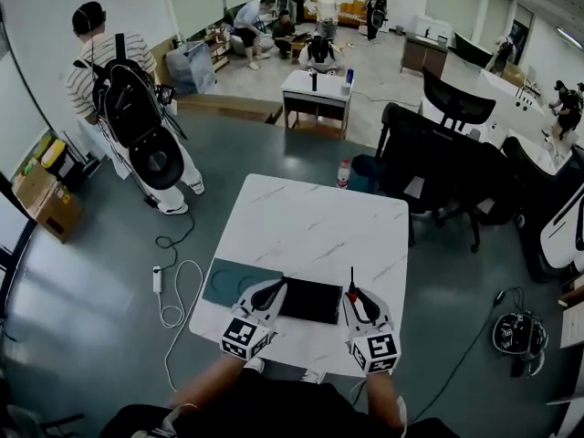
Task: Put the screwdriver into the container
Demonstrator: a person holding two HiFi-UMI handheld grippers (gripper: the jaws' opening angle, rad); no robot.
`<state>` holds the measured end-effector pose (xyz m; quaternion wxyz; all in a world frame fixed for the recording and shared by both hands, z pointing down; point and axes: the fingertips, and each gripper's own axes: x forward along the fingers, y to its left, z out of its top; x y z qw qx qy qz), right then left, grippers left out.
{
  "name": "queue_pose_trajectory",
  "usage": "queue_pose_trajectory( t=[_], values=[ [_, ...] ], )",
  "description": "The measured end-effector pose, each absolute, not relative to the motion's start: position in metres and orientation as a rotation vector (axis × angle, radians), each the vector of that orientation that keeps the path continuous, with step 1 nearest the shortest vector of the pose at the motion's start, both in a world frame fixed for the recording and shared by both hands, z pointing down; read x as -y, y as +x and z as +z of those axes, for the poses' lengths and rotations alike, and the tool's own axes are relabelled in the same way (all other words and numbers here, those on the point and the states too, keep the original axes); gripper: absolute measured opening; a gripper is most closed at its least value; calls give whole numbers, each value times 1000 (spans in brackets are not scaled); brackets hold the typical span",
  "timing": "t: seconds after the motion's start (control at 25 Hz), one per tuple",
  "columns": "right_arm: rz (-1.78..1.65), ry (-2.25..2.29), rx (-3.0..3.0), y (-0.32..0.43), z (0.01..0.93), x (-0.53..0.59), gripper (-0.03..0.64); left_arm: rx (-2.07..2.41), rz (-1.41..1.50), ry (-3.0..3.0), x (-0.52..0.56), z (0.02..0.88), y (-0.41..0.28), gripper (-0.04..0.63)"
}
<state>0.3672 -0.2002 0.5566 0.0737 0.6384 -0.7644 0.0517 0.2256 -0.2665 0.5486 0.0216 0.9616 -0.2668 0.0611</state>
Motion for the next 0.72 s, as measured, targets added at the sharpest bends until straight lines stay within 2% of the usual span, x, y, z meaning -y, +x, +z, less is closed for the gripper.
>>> queue_pose_trajectory(
  t=[0.72],
  values=[
    [234,1469,2201,325,667,220,109,997,259,2888,282,578,170,6]
  ],
)
